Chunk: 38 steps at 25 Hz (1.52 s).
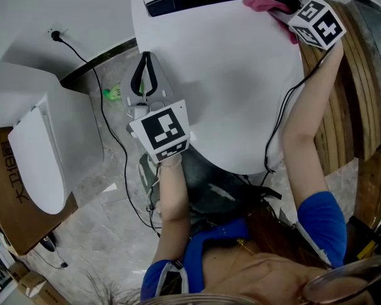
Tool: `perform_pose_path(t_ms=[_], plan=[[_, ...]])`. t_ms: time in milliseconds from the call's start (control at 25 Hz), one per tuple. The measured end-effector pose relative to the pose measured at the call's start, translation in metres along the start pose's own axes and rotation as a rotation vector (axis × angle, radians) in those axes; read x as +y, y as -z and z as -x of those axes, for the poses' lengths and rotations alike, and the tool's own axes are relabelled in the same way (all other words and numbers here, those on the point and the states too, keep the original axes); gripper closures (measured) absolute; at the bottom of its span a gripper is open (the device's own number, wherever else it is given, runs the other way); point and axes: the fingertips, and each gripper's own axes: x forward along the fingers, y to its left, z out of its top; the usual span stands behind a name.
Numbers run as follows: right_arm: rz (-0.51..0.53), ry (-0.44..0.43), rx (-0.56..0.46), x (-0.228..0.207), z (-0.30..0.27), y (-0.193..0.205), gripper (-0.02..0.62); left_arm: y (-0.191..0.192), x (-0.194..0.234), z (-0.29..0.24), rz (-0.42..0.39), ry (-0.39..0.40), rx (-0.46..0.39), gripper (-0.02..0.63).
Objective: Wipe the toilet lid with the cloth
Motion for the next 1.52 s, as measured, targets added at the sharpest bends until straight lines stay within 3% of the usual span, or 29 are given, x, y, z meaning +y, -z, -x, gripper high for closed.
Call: perform_pose_path(t_ms=[280, 960, 1520], plan=[[-0.006, -0.042, 0.021, 0.01, 0.006, 0.004, 0.522, 0.0, -0.001, 0.0, -0.003, 0.001, 0.001, 0.603], [0.109, -0.155, 0.18, 0.04, 0.018, 0.009, 0.517, -0.001, -0.002, 0.0, -0.007, -0.005, -0.003, 0.603], [0.225, -0.223, 0.144, 0.062, 0.013, -0.012, 0.518, 0.0, -0.002, 0.002, -0.012, -0.007, -0.007, 0.603]])
